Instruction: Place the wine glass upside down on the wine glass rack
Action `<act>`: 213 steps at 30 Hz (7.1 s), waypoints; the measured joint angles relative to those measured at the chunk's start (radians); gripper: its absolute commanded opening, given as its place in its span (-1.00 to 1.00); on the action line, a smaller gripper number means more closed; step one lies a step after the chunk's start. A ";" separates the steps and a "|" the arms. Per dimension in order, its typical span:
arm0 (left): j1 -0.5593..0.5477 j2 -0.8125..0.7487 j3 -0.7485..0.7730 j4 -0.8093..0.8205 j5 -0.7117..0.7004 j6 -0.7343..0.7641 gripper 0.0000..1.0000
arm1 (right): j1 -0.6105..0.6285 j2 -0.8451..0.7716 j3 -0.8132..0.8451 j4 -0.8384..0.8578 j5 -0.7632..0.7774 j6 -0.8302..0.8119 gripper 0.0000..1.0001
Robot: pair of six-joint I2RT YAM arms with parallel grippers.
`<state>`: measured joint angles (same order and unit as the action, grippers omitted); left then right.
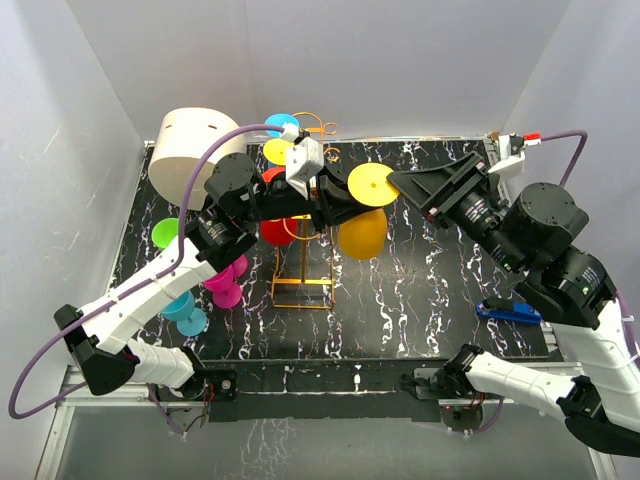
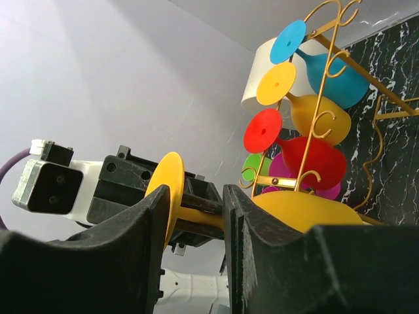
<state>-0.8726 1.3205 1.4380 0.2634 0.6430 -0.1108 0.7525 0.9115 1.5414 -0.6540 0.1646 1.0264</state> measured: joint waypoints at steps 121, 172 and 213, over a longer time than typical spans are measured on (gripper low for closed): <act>0.006 -0.433 -0.290 -0.513 -1.128 -0.753 -1.00 | 0.000 -0.090 -0.296 0.190 0.137 -0.108 0.14; 0.007 -0.380 -0.153 -0.736 -0.975 -0.776 0.45 | 0.000 -0.024 -0.360 0.248 0.068 -0.082 0.17; 0.038 -0.241 0.072 -1.174 -1.532 -0.378 0.12 | 0.000 -0.021 -0.389 0.283 0.063 -0.080 0.14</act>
<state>-0.8345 1.0798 1.5097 -0.9108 -0.8894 -0.4885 0.7525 0.8902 1.1522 -0.3706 0.2279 0.9459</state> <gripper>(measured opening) 0.579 0.583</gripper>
